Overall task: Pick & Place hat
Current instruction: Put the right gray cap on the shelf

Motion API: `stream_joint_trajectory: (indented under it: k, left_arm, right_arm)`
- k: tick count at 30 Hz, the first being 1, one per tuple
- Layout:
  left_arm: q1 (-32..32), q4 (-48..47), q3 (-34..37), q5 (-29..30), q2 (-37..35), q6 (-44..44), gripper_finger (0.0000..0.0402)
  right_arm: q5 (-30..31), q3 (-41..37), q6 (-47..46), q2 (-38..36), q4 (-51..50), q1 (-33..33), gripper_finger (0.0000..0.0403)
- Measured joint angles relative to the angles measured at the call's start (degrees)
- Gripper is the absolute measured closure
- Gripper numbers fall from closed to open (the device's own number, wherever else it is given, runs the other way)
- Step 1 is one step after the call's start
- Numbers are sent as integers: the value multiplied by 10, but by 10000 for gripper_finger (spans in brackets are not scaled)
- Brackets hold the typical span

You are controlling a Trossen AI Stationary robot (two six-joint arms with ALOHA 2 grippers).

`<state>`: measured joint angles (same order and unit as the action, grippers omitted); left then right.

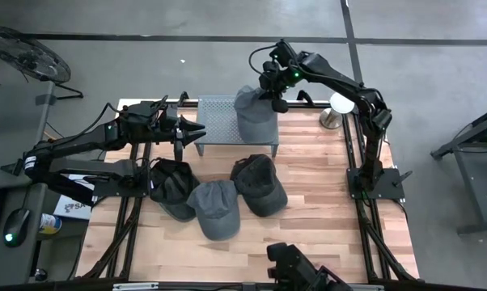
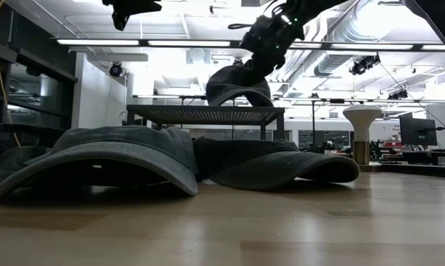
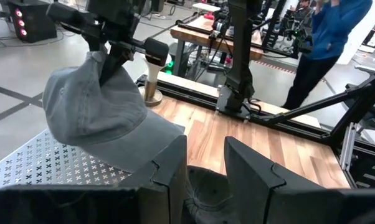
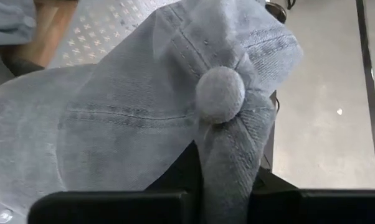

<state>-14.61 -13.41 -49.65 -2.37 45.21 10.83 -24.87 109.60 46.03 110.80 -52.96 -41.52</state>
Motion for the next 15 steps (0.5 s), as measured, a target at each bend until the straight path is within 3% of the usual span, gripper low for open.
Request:
stream_joint_trajectory:
  k: [15]
  left_arm:
    - [0,0,0,0,0,0,294]
  right_arm:
    - [18,0,-16,0,-8,9,364]
